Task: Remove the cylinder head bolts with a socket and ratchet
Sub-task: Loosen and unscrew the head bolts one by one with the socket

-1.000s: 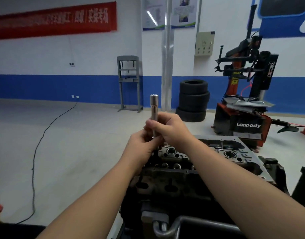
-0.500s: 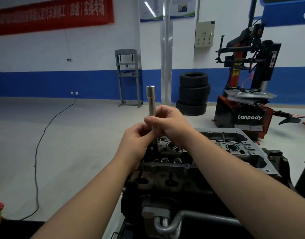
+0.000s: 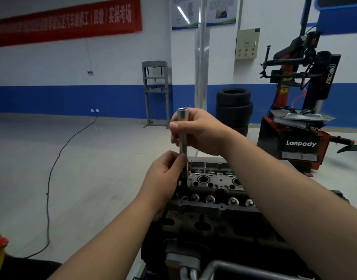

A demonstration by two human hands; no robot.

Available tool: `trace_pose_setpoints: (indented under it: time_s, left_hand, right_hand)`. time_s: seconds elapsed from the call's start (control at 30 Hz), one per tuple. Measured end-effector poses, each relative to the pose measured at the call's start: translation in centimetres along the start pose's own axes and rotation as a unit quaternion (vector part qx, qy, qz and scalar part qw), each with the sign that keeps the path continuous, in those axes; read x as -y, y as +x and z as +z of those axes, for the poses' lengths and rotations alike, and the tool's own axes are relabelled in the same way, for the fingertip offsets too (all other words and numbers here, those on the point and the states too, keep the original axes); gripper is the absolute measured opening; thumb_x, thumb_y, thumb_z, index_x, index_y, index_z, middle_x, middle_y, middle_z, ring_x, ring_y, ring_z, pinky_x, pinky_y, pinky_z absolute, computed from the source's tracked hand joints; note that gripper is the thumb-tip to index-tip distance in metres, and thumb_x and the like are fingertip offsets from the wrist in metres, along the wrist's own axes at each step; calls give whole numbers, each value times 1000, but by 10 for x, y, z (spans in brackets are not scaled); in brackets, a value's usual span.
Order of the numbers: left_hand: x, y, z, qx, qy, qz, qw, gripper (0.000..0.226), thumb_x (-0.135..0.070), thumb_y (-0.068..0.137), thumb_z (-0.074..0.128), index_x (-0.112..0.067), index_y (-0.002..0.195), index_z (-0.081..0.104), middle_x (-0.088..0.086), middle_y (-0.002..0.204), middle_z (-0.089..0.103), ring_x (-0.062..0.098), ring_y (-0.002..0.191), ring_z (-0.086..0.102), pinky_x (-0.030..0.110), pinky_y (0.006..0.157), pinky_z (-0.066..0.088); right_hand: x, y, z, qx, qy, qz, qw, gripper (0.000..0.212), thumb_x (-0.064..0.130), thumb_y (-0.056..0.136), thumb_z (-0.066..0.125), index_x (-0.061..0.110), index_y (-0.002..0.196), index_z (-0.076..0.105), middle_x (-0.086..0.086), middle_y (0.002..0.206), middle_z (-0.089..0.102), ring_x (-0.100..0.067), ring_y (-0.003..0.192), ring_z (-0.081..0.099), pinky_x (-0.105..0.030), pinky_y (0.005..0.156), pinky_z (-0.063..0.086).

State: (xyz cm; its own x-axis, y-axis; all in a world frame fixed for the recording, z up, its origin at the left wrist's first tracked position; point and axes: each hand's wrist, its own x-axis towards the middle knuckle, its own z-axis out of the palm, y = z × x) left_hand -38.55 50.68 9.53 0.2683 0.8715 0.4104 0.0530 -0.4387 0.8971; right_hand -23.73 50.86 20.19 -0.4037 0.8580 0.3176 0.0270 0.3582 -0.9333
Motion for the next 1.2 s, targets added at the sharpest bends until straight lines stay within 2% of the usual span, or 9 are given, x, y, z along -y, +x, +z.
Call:
trace_pose_setpoints:
  time_s: [0.17, 0.3, 0.4, 0.63, 0.8, 0.93, 1.0, 1.1, 1.2]
  left_hand:
    - [-5, -1, 2, -37, -7, 6, 999, 45, -72, 74, 59, -29, 83, 65, 15, 84, 70, 36, 81, 66, 59, 77, 55]
    - [-2, 5, 0, 19, -68, -42, 997, 32, -63, 86, 54, -38, 92, 73, 1, 94, 77, 14, 87, 73, 41, 78, 55]
    - [2, 4, -3, 46, -86, -49, 994, 37, -51, 94, 46, -30, 100, 76, 4, 102, 78, 16, 90, 75, 32, 74, 55]
    - [2, 3, -2, 27, -37, -27, 999, 35, -70, 81, 52, -45, 94, 73, -3, 92, 79, 17, 90, 76, 54, 93, 57]
    - [-1, 1, -3, -12, -49, -25, 998, 40, -71, 74, 63, -33, 84, 71, 6, 90, 76, 30, 91, 73, 58, 90, 58]
    - [-2, 3, -4, 30, -97, -55, 993, 39, -49, 102, 48, -20, 109, 72, 7, 100, 79, 20, 89, 76, 32, 74, 61]
    - [-1, 2, -5, 41, -96, -58, 993, 37, -38, 109, 44, -13, 110, 71, 9, 96, 79, 19, 82, 76, 25, 70, 59]
    - [-1, 2, -5, 33, -101, -57, 993, 31, -39, 104, 51, -16, 105, 73, 9, 91, 79, 21, 82, 76, 27, 71, 61]
    - [-2, 3, -4, 24, -108, -55, 992, 34, -51, 89, 59, -24, 101, 76, 9, 94, 79, 24, 89, 77, 39, 83, 61]
  right_hand:
    - [-20, 0, 4, -14, 107, -16, 994, 18, 14, 84, 66, 9, 94, 52, -9, 81, 65, -23, 73, 65, -35, 70, 53]
    - [-25, -3, 1, 15, 125, -19, 992, 16, 19, 90, 64, 7, 96, 55, -9, 86, 69, -23, 76, 66, -35, 72, 52]
    - [-25, -7, 0, 1, 105, -11, 994, 21, 25, 91, 61, 7, 101, 60, -7, 89, 70, -21, 79, 67, -35, 70, 48]
    - [-29, -11, 2, -6, 116, 0, 993, 18, 13, 89, 67, 7, 101, 56, -6, 85, 66, -22, 78, 65, -35, 76, 52]
    - [-32, -10, 2, 2, 103, -5, 995, 17, 15, 86, 65, 5, 97, 57, -6, 90, 70, -20, 83, 66, -32, 76, 53]
    - [-34, -13, -3, 42, 98, 22, 994, 22, 23, 99, 53, 7, 110, 63, -5, 102, 70, -18, 94, 64, -34, 85, 52]
    - [-34, -14, -4, 43, 112, 37, 992, 24, 26, 98, 52, 9, 111, 63, -5, 102, 69, -19, 95, 63, -36, 87, 48]
    - [-35, -13, -3, 38, 135, 45, 989, 22, 21, 92, 57, 9, 111, 61, -3, 94, 67, -18, 89, 62, -37, 88, 49]
    - [-36, -12, -1, 22, 121, 33, 992, 14, 12, 87, 63, 10, 99, 56, -3, 82, 64, -20, 80, 63, -37, 82, 50]
